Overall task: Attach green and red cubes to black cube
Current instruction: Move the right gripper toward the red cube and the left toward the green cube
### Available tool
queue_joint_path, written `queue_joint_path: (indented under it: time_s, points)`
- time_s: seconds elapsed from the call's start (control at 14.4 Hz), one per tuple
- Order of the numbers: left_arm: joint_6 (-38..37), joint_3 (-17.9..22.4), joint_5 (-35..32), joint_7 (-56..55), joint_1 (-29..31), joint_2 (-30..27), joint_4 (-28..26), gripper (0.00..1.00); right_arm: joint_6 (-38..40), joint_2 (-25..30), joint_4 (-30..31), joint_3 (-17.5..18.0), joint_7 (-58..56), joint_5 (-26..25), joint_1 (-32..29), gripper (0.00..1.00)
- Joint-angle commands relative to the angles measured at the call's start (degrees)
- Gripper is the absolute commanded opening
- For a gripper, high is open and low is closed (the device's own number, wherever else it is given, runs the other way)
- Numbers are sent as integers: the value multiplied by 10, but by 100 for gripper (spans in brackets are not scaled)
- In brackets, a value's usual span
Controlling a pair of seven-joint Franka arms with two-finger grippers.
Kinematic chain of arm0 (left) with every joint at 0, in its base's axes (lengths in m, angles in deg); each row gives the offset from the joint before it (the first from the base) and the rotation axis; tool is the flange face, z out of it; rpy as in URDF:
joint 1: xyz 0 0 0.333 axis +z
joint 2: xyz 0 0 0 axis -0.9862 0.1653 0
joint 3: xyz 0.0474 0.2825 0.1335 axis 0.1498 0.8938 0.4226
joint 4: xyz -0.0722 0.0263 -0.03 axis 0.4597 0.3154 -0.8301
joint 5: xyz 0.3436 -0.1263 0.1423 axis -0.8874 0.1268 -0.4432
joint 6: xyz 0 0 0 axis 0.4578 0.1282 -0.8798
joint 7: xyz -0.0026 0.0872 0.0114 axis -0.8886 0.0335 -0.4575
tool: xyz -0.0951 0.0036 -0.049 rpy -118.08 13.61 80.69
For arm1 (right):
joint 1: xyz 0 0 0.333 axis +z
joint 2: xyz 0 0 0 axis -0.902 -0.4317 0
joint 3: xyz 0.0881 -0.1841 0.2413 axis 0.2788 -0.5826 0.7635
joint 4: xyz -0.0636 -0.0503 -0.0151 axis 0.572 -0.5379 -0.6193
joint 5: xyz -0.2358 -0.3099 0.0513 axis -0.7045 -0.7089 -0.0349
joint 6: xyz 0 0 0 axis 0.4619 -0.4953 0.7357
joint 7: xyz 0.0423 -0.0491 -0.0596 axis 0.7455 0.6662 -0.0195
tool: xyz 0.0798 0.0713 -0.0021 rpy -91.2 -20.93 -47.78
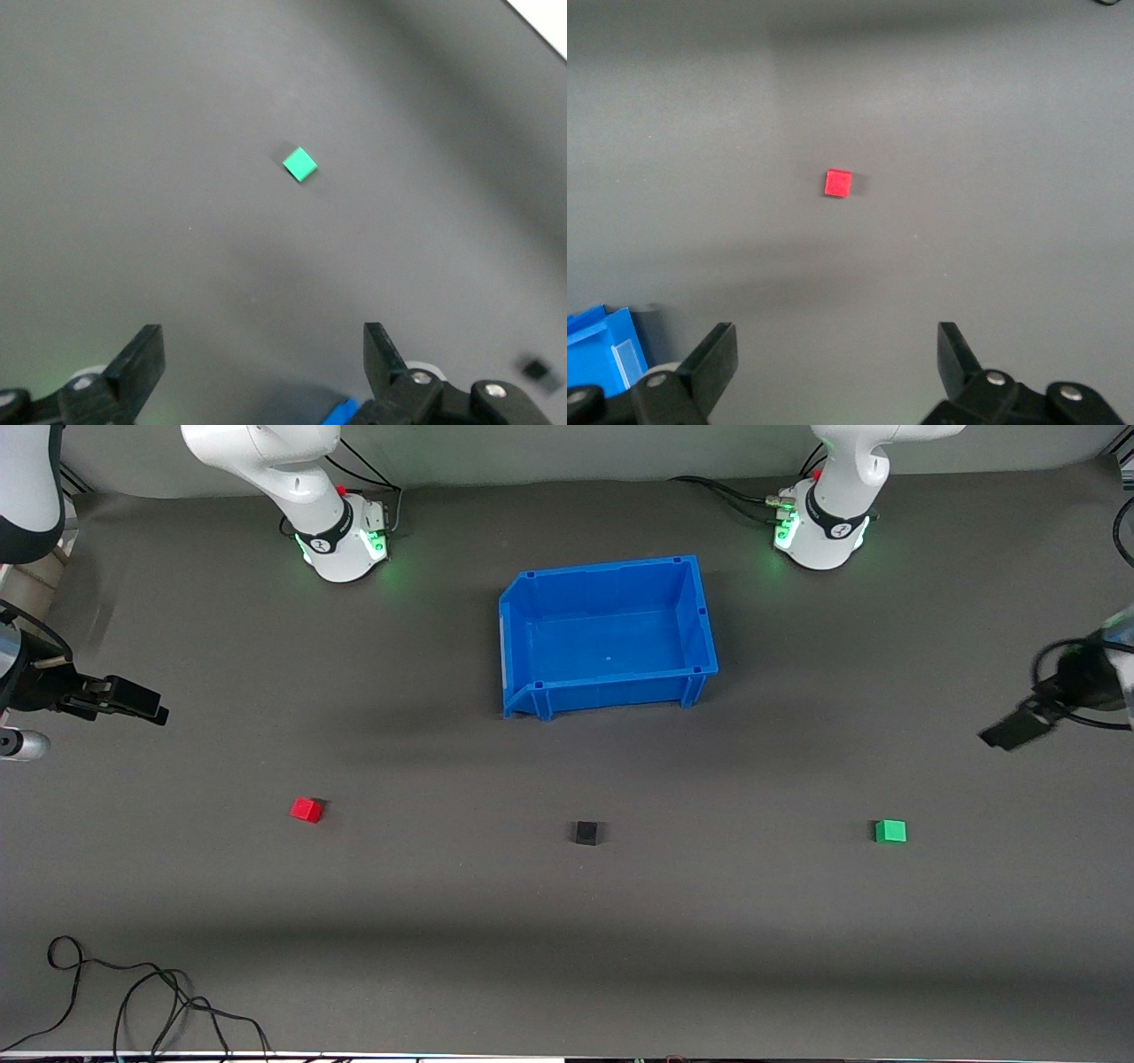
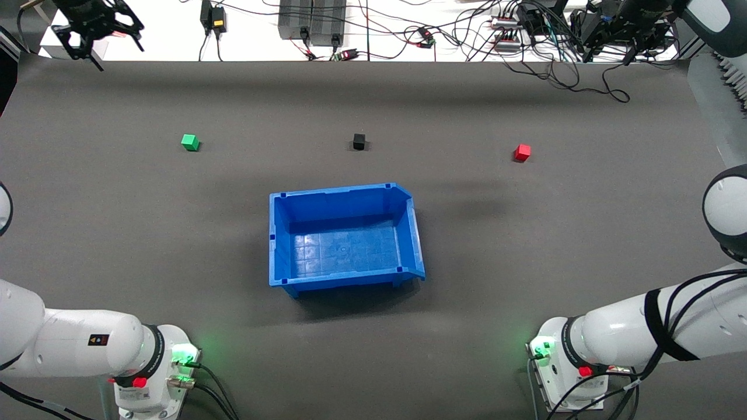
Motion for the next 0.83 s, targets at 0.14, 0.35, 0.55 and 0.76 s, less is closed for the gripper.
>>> queue_joint_path:
  time_s: [0.14,0.35,0.55,0.76]
  points:
    - [-2,-1,6,-211,46,10,16,100,3,-6,-13,-1,12,3,13,100]
    - [-12,0,32,-257,67,18,11,100,4,-6,-10,-1,12,4,13,100]
    - [-7,-1,118,-307,123,45,17,100,-7,-11,-7,-1,13,7,13,100]
    - [-4,-1,159,-306,141,94,15,100,-20,-21,-4,-1,15,10,13,100]
